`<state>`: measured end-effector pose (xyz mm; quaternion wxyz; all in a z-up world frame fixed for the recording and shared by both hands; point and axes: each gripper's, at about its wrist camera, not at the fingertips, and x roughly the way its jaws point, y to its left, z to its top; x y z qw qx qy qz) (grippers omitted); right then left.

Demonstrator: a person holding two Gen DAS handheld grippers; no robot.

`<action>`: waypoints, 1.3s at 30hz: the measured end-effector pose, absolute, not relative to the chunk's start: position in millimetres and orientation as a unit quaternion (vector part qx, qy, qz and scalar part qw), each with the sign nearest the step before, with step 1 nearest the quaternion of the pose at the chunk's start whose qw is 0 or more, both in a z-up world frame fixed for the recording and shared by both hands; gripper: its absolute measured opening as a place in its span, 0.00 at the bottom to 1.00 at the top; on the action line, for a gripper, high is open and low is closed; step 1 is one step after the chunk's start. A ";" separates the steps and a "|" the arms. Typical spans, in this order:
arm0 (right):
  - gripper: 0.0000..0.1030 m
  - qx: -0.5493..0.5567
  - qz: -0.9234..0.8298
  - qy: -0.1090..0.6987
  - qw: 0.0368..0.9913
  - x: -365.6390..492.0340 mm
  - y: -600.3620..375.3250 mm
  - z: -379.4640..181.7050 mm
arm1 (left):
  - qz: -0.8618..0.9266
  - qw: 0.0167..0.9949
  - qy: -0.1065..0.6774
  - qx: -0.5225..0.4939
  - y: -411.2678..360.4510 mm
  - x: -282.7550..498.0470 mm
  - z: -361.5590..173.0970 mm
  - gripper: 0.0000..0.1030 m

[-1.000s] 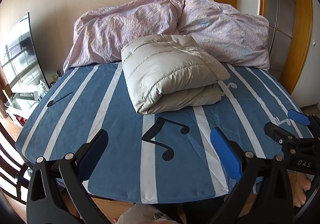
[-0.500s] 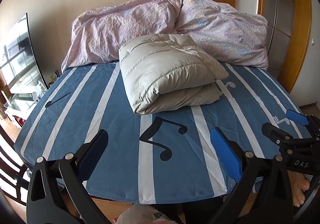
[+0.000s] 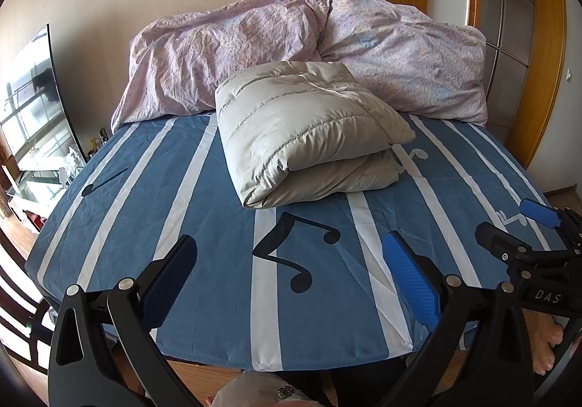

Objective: Fold large clothes

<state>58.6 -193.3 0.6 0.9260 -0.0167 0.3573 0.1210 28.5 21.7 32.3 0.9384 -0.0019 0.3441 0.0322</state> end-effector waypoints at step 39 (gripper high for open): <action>0.98 -0.015 0.119 0.360 0.925 63.3 -193.7 -2.5 | 0.025 0.938 0.346 0.000 13.5 31.1 27.8 0.99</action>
